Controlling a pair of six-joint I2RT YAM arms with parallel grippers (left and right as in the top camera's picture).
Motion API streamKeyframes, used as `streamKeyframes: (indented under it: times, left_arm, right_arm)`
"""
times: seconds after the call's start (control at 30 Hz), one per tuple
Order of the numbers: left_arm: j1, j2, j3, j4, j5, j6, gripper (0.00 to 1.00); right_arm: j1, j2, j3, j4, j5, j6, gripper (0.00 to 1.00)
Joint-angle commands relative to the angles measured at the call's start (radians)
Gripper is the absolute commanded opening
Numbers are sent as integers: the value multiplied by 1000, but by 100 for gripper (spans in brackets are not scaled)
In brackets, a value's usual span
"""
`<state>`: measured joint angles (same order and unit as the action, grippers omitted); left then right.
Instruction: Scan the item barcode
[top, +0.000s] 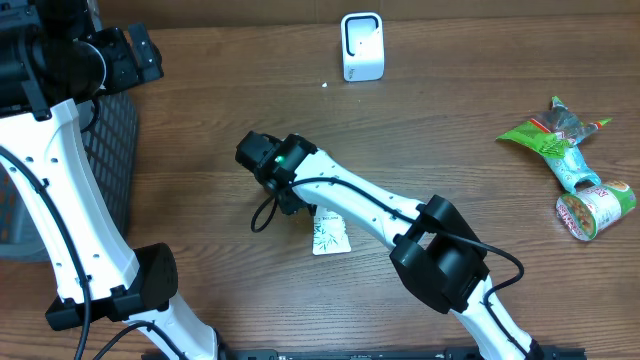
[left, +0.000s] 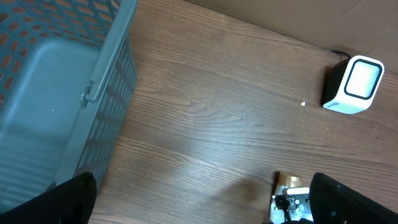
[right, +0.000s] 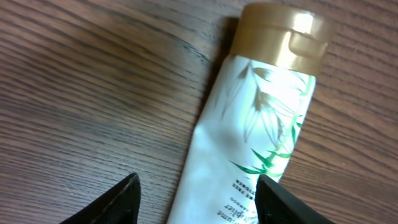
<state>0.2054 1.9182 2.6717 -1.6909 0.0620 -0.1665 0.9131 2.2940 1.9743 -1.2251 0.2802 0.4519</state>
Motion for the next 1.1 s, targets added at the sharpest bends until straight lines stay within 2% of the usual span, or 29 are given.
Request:
streamKeyframes:
  times: [0.0, 0.6, 0.67, 0.7, 0.77, 0.97, 1.07]
  left_arm:
    - [2, 0, 0, 2, -11, -13, 100]
    - [2, 0, 0, 2, -11, -13, 100]
    - [2, 0, 0, 2, -11, -13, 100]
    - [2, 0, 0, 2, -11, -13, 100]
    - [2, 0, 0, 2, -11, -13, 100]
    - [2, 0, 0, 2, -11, -13, 100]
    - [2, 0, 0, 2, -11, -13, 100]
  right_arm:
    - [-5, 24, 13, 21, 66, 13, 60]
    - [-5, 103, -58, 64, 40, 31, 59]
    - [-6, 106, -59, 61, 41, 30, 50]
    - [-5, 106, -59, 66, 42, 30, 42]
    - [-5, 106, -70, 93, 41, 30, 37]
    - [-5, 108, -141, 172, 41, -10, 38]
    - [-5, 113, -152, 179, 49, -11, 49]
